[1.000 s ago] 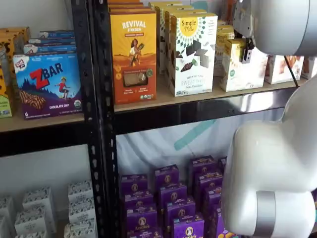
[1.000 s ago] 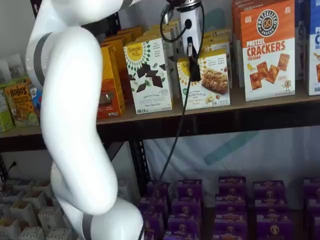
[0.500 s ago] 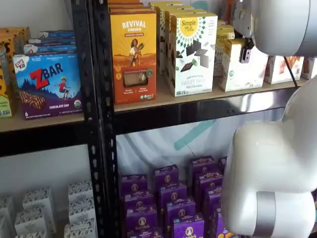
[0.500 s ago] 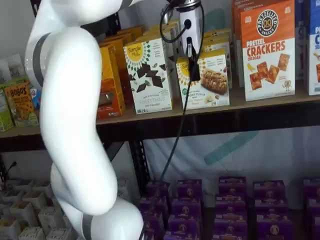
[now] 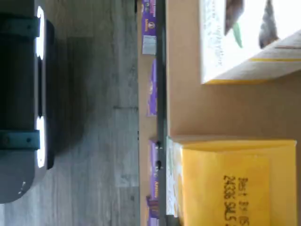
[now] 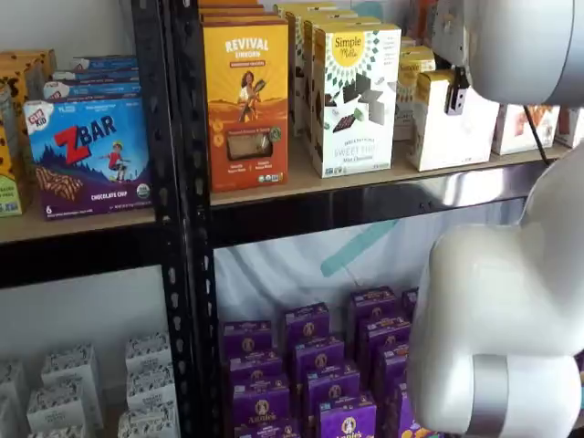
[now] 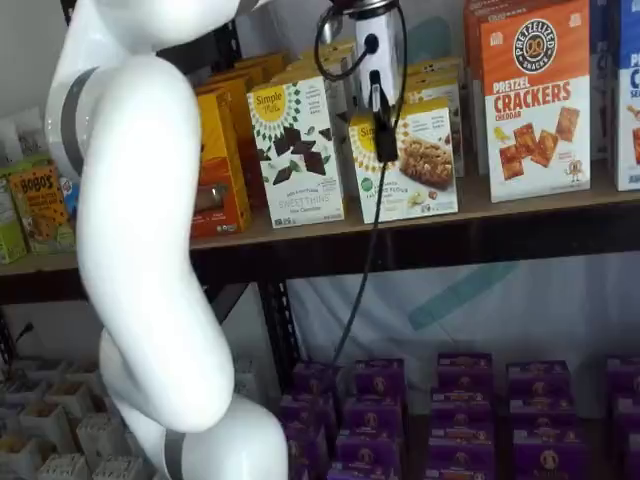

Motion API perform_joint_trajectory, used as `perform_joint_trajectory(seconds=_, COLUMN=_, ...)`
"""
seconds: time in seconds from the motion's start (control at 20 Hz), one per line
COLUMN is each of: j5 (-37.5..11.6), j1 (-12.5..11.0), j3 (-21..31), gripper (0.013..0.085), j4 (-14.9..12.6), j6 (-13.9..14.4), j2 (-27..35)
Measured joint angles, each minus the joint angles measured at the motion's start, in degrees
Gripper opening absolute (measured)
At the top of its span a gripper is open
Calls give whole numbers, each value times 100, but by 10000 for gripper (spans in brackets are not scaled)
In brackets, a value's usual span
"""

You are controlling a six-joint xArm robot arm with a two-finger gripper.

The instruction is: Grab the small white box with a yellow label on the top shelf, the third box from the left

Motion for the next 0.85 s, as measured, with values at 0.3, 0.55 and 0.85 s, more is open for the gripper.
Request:
perform_joint_trajectory(seconds=0.3, j5=503, j1=-79, j3=216, gripper=370, j4=-41, j6=-61, j2=-452)
perform_joint_trajectory(seconds=0.55, j5=745, j1=-173, j3=567, gripper=370, j4=-39, j6=-144, j2=-967)
perform_joint_trajectory(seconds=0.85, j5=948, j1=-220, j3=880, gripper=370, j4=-82, j6=-194, j2=-1411)
